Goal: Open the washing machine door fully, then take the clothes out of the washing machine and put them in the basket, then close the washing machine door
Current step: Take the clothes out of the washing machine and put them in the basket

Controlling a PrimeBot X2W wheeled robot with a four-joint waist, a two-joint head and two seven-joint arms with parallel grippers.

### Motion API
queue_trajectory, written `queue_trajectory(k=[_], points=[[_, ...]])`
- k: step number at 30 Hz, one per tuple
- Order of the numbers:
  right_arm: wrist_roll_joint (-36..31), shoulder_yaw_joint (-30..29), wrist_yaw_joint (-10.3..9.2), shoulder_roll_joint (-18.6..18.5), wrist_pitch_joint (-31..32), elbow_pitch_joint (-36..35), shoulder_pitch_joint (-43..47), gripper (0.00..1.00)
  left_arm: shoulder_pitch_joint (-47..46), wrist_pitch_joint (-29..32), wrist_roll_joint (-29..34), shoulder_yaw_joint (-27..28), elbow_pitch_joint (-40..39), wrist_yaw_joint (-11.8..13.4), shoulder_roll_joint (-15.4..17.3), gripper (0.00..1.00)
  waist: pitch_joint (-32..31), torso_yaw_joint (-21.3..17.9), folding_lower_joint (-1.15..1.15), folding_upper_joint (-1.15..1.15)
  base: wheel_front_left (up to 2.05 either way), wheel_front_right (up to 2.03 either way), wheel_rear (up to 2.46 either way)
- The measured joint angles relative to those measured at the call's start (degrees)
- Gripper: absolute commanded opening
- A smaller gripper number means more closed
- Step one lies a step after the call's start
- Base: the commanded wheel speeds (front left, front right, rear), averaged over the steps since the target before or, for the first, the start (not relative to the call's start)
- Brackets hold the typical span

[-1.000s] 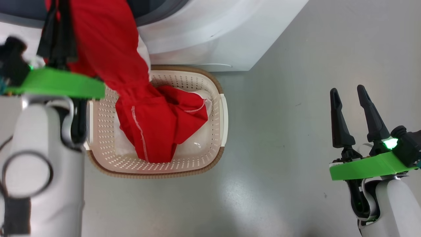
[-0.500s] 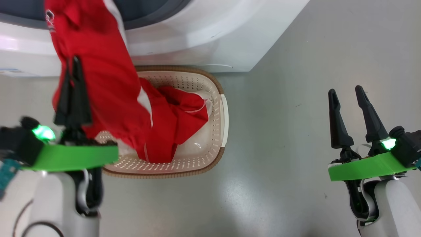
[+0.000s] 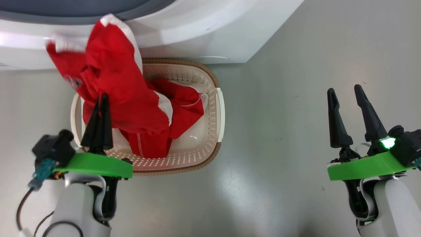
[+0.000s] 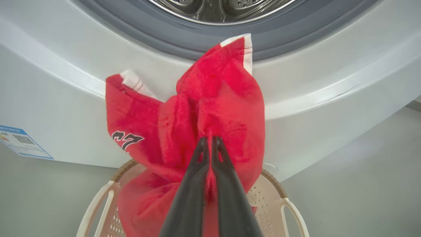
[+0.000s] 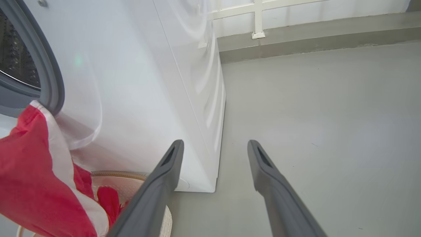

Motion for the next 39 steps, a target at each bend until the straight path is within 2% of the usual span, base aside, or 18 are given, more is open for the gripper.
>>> queue_trajectory(k=[19,26,27,29,30,31,32,39], points=[[1.0,0.2,0.00,0.0,0.0,-0.9,-2.3,1.00,-14.0,0.0,6.9,-1.2,27.6,-2.0,-0.1,0.00,5.1,-1.8,0.00,0.00,0.00,0.00,0.00],[1.0,0.2,0.00,0.0,0.0,-1.0,-2.9,1.00,-18.1,0.0,7.9,-0.3,34.3,-2.2,-0.2,0.00,6.9,-2.3,0.00,0.00,0.00,0.00,0.00],[1.0,0.2,0.00,0.0,0.0,-1.0,-3.1,1.00,-18.3,0.0,8.1,0.0,34.7,-2.4,-0.2,0.08,7.0,-2.3,0.00,0.00,0.00,0.00,0.00],[1.0,0.2,0.00,0.0,0.0,-1.0,-3.6,1.00,-18.8,0.0,8.1,0.2,35.3,-2.4,-0.2,0.70,7.0,-2.4,0.00,0.00,0.00,0.00,0.00],[1.0,0.2,0.00,0.0,0.0,-1.0,-3.7,1.00,-19.0,0.0,8.3,0.3,35.6,-2.4,-0.2,0.70,7.0,-2.4,0.00,0.00,0.00,0.00,0.00],[1.0,0.1,0.00,0.0,0.0,-1.0,-3.7,1.00,-19.1,0.0,8.5,0.3,35.6,-2.4,-0.2,0.96,6.9,-2.4,0.00,0.00,0.00,0.00,0.00],[1.0,0.1,0.00,0.0,0.0,-1.0,-3.7,1.00,-19.1,0.0,8.6,0.4,35.6,-2.4,-0.2,1.00,6.7,-2.4,0.00,0.00,0.00,0.00,0.00],[1.0,0.0,0.00,0.0,0.0,-0.5,-3.7,1.00,-19.0,0.0,8.5,0.9,33.5,-2.4,-0.2,1.00,5.0,-2.0,0.00,0.00,0.00,0.00,0.00]])
